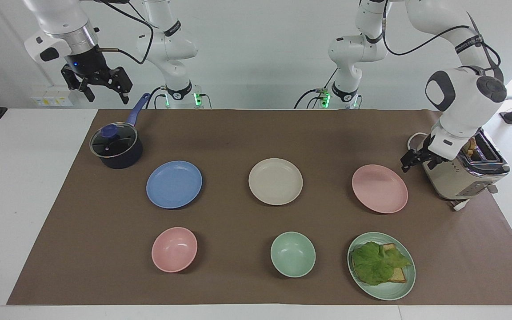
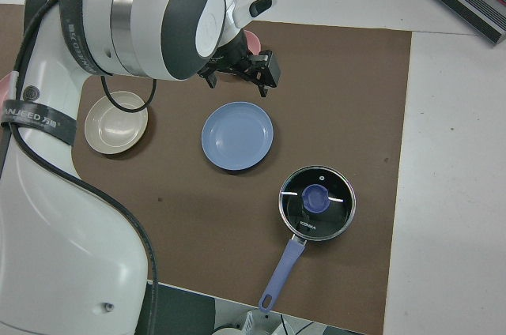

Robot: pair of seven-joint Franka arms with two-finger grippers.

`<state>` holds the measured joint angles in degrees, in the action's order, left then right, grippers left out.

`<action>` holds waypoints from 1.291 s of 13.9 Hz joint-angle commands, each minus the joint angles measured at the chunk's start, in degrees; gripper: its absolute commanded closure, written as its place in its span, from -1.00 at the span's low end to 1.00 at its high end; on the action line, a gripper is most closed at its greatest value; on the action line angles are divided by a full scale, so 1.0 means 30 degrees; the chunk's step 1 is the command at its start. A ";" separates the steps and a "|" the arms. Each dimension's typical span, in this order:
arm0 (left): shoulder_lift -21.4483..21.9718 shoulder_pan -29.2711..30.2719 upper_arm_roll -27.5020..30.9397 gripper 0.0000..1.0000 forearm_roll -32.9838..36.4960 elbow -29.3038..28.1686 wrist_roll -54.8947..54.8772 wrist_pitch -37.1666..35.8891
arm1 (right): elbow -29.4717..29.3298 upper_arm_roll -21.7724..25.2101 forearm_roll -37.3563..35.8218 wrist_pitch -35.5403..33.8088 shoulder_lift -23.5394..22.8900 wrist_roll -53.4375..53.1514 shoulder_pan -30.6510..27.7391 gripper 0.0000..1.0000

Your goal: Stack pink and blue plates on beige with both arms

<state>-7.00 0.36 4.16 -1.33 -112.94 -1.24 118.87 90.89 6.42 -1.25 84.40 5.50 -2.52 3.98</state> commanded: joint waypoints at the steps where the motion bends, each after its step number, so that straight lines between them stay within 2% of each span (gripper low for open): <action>1: -0.0360 0.0144 -0.0067 -1.00 0.0269 -0.0908 0.0150 0.1097 | 0.0464 0.0085 -0.0081 0.0403 0.0334 -0.0069 0.0051 -1.00; 8: -0.1914 0.0173 -0.0067 -1.00 0.0240 -0.1788 0.0267 0.3323 | 0.0640 0.0144 -0.0052 0.0403 0.0393 -0.0098 0.0051 -1.00; 13: -0.2354 0.0174 -0.0067 -1.00 0.0240 -0.1848 0.0325 0.3123 | 0.0640 0.0203 0.0007 0.0228 0.0393 -0.0069 0.0022 -1.00; 14: -0.2354 0.0115 -0.0067 -0.30 0.0240 -0.1847 0.0529 0.3179 | 0.0640 0.0203 0.0007 0.0227 0.0393 -0.0069 0.0022 -1.00; 15: -0.2355 0.0056 -0.0067 0.27 0.0240 -0.1818 0.0618 0.3208 | 0.0640 0.0203 0.0007 0.0285 0.0422 -0.0069 0.0022 -1.00; 16: -0.2355 0.0085 -0.0067 0.70 0.0240 -0.1818 0.0590 0.3237 | 0.0640 0.0203 0.0007 0.0373 0.0393 -0.0069 0.0022 -1.00; 17: -0.2355 0.0201 -0.0067 0.94 0.0240 -0.1818 0.0561 0.3209 | 0.0640 0.0203 0.0007 0.0374 0.0393 -0.0069 0.0022 -1.00; 18: -0.2355 0.0202 -0.0067 1.00 0.0240 -0.1818 0.0502 0.3179 | 0.0640 0.0203 0.0007 0.0316 0.0393 -0.0069 0.0022 -1.00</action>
<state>-14.35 0.49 4.15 -1.33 -117.71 -0.46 127.37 91.38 6.64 -1.25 84.43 5.53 -2.52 3.96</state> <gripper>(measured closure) 0.537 0.000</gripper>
